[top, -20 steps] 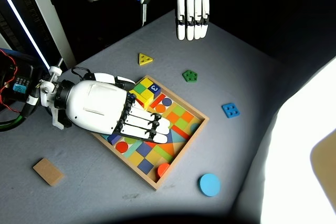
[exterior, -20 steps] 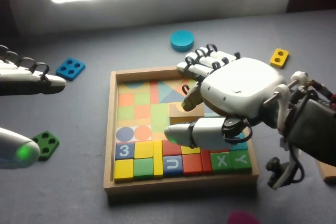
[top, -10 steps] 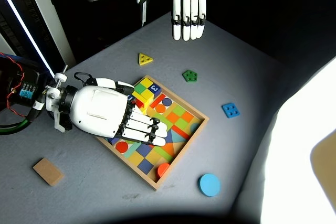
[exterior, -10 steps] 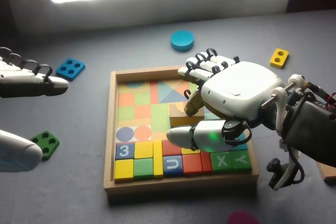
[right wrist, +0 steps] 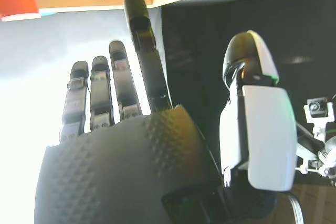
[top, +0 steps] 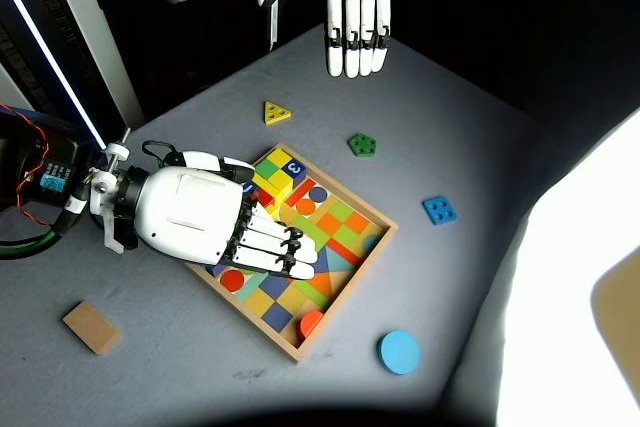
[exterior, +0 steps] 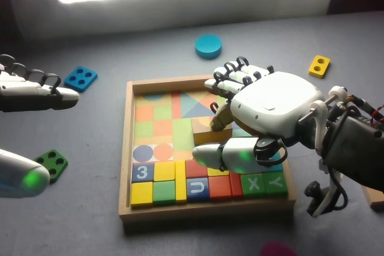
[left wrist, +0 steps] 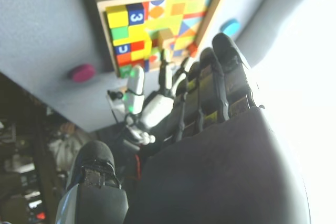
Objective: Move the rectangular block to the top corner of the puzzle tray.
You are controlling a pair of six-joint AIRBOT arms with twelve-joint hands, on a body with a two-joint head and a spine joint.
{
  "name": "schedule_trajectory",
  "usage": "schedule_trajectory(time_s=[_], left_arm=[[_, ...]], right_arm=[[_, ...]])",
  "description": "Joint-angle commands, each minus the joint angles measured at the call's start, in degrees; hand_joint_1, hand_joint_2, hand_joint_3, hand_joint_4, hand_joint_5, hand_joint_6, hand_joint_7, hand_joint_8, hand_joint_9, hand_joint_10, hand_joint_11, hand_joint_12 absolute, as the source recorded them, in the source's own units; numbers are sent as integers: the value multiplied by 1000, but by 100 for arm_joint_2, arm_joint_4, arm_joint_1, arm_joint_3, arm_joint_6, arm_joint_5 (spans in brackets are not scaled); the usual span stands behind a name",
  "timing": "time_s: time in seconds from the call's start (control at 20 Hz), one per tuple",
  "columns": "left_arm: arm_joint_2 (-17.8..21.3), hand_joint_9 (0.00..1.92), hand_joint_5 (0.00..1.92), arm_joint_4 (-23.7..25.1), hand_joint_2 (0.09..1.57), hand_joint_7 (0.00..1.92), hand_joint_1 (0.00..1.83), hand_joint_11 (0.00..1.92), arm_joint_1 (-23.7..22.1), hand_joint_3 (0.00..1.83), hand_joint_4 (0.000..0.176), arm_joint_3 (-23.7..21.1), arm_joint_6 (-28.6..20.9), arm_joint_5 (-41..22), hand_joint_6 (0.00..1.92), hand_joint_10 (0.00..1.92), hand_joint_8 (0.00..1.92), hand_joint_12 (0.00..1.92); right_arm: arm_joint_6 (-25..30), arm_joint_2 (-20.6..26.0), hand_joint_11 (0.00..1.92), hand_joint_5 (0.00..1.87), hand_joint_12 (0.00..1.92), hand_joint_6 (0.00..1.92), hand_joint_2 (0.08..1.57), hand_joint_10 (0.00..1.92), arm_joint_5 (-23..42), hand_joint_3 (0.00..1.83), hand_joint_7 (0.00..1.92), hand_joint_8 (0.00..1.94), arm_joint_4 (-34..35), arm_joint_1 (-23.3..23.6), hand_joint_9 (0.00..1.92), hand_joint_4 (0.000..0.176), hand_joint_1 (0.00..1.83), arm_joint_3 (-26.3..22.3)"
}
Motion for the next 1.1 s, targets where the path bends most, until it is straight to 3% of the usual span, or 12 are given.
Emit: schedule_trajectory(time_s=[0.0,1.05], left_arm=[[24,119,6,-98,1117,113,0,0,-75,0,23,-4,-14,476,1,2,8,508],[22,112,0,-98,1114,89,0,0,-67,1,38,10,-17,475,0,1,1,504]], right_arm=[[21,7,0,808,0,23,1143,0,320,8,142,11,-176,-1,0,0,0,25],[-84,121,0,799,0,14,1153,0,300,8,160,9,272,-18,0,0,0,638]])
